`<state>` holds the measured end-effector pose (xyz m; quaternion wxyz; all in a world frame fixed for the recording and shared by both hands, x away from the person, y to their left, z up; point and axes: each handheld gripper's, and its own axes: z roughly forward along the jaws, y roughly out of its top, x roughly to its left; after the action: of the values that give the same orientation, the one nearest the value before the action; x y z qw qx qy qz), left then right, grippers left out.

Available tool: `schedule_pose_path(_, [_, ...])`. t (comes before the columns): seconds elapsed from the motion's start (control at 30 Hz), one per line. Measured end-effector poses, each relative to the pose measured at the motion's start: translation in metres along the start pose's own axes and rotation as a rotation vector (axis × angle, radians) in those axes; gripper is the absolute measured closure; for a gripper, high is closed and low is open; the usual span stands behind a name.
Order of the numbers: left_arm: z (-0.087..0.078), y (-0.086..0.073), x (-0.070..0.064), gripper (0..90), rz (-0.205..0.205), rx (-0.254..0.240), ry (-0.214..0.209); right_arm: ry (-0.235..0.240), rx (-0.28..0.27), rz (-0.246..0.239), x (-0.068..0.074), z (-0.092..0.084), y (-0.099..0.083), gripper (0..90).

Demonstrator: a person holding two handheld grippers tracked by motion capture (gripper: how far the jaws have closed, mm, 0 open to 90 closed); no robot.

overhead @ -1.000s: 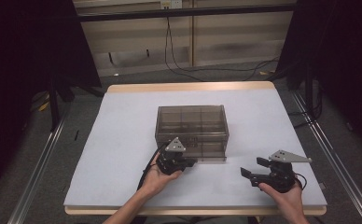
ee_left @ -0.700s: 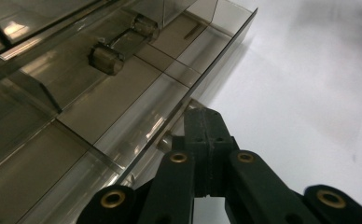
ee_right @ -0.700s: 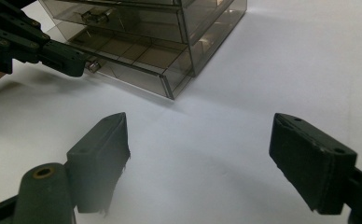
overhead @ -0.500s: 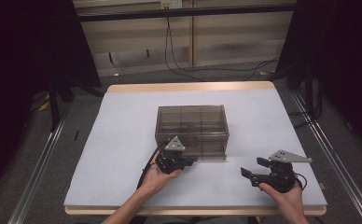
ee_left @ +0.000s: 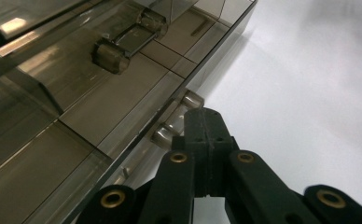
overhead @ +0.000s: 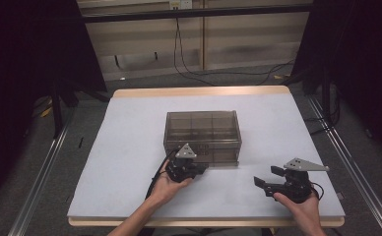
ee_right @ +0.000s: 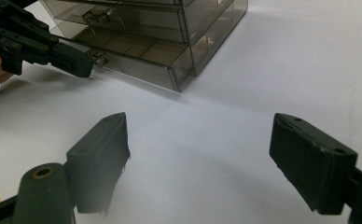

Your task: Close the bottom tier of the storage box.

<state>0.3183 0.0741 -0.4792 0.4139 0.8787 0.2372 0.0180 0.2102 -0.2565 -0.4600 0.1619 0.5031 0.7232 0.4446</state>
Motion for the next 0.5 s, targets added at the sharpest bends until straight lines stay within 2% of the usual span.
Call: schedule_pose_path(0.5, [0.0040, 0.0000, 0.0040, 90.0, -0.008, -0.007, 0.009, 0.005, 0.008, -0.002, 0.0007, 0.0014, 0.0001, 19.5])
